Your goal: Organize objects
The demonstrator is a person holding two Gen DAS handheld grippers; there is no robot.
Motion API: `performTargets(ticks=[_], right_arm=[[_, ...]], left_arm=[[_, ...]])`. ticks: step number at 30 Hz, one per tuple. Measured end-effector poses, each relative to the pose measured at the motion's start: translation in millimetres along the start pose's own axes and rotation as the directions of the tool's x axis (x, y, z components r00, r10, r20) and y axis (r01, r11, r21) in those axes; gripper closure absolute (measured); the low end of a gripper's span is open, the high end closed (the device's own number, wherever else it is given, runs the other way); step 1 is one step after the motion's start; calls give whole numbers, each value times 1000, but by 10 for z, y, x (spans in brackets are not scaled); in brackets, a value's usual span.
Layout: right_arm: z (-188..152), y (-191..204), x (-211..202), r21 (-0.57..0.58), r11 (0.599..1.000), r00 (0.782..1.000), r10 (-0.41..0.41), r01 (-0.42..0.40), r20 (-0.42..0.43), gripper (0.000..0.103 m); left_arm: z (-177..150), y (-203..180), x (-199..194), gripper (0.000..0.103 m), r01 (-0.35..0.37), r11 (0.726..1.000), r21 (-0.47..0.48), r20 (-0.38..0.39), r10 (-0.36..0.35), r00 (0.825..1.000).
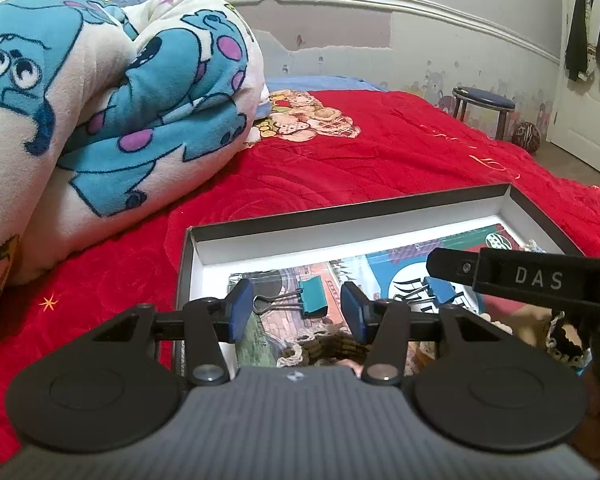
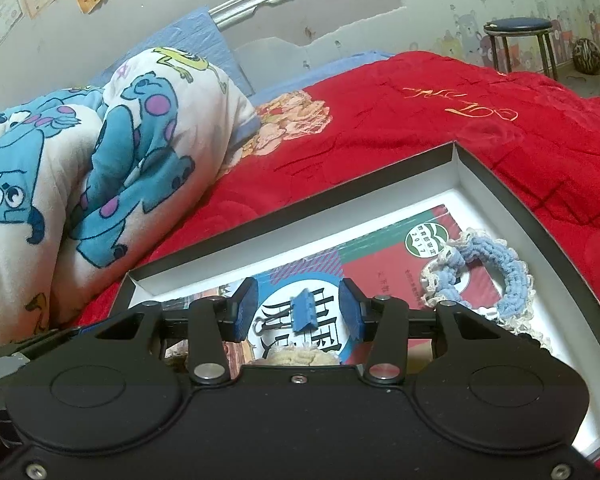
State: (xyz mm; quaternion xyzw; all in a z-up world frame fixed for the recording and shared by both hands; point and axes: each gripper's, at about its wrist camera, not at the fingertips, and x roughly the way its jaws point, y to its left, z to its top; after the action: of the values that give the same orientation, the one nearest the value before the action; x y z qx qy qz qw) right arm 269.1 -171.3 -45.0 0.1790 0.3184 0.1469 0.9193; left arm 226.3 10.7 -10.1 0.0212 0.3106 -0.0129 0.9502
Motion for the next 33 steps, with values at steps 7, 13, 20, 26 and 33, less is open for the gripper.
performTargets(ticks=[7, 13, 20, 26, 33], right_arm=[[7, -30, -20, 19, 1000, 1000, 12, -12, 12, 51], [36, 14, -163, 10, 999, 999, 33, -33, 28, 42], [146, 133, -745, 11, 997, 992, 81, -83, 96, 28], [200, 250, -1375, -50, 997, 991, 59, -54, 121, 22], [-135, 163, -2328, -155, 987, 988, -12, 36, 152, 6]], left_arm=[[27, 17, -23, 32, -11, 1000, -7, 0, 11, 1000], [117, 82, -229, 24, 9, 999, -40, 50, -7, 999], [129, 224, -712, 18, -11, 999, -46, 151, 18, 988], [78, 283, -1067, 15, -2, 997, -79, 155, 15, 988], [-292, 139, -1594, 7, -3, 1000, -31, 157, 7, 988]])
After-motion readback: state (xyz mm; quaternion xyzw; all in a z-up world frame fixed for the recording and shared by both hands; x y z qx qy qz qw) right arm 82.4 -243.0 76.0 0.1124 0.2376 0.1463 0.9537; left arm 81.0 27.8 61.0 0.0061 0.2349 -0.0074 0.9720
